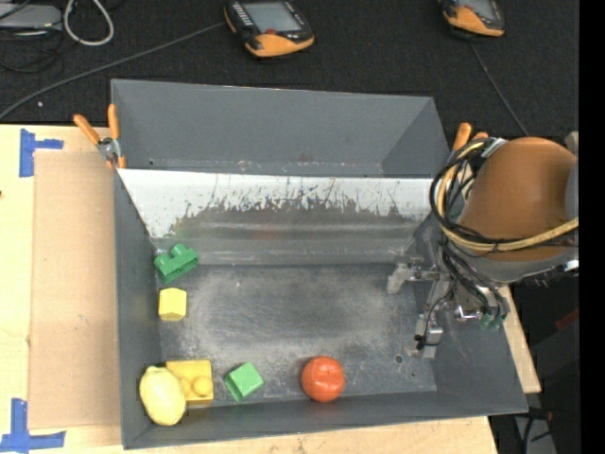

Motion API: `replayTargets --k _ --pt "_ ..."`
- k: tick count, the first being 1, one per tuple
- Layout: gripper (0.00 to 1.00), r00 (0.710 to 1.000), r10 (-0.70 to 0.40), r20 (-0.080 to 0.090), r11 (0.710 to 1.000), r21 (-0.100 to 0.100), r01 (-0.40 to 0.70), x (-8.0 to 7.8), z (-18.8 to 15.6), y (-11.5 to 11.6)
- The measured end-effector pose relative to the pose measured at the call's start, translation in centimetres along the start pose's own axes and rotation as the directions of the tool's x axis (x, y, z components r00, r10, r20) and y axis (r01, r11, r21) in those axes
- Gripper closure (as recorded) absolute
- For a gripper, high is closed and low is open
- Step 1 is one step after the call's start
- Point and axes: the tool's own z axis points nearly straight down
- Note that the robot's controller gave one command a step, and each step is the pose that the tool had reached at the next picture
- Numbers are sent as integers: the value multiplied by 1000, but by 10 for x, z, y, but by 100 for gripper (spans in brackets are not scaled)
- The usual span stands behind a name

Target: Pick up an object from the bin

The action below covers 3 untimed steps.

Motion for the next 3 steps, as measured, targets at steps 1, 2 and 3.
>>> replayTargets --k 1,2,3 --pt "100 1000 -5 8 1000 1 5 -2 -4 1" --pt "100 1000 -5 8 1000 1 5 -2 -4 1" --pt "100 975 223 10 975 -1 -223 -7 -2 9"
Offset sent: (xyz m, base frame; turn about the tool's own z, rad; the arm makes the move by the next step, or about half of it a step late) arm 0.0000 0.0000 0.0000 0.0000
